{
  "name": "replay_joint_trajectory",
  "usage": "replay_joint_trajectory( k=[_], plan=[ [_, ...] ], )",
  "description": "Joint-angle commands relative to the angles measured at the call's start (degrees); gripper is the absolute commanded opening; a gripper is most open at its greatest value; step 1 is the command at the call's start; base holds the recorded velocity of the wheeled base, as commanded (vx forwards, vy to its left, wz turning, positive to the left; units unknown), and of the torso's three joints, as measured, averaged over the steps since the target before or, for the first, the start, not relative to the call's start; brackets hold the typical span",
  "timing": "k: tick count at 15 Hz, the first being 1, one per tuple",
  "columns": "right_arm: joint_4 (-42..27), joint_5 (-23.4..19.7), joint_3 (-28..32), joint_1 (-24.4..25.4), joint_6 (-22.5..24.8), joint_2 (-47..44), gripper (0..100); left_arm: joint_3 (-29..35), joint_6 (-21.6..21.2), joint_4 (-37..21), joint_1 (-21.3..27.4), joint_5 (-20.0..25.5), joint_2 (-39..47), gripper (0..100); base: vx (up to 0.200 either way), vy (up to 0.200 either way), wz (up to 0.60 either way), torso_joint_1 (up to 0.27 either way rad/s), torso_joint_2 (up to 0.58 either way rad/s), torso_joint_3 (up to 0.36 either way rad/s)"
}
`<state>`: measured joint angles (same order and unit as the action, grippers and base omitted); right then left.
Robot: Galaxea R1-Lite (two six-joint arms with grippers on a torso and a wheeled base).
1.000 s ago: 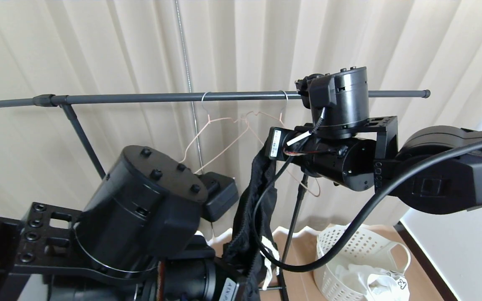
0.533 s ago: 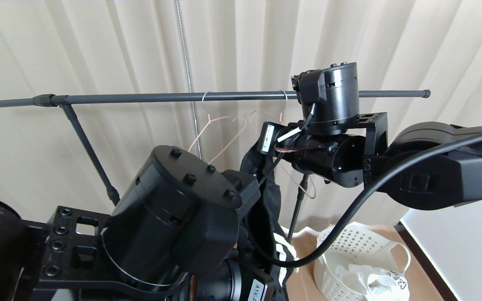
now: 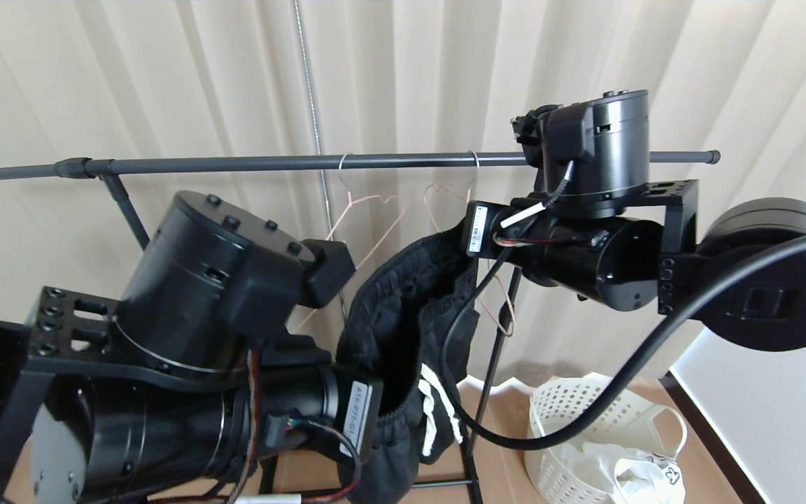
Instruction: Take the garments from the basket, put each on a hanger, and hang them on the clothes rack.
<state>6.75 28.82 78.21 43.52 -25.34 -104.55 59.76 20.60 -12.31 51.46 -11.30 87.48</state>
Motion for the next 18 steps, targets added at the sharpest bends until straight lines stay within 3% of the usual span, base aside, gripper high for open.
replay_joint_trajectory(
  k=[1,8,18],
  plan=[
    [-0.16,0.01,-3.16,-0.37,2.40,6.02,0,0.53,-0.74,0.27,-4.44,-1.18,-1.43,0,0.000,0.000,0.00,0.000,0.00,0.000],
    [-0.25,0.10,-12.56,-0.28,13.30,13.05,0,6.07,-0.74,2.29,-8.39,-4.08,2.70,0,0.000,0.000,0.00,0.000,0.00,0.000],
    [-4.38,0.89,-15.37,0.86,18.31,14.46,0,7.21,-0.83,2.38,-10.59,-4.52,4.19,0,0.000,0.000,0.00,0.000,0.00,0.000]
  ],
)
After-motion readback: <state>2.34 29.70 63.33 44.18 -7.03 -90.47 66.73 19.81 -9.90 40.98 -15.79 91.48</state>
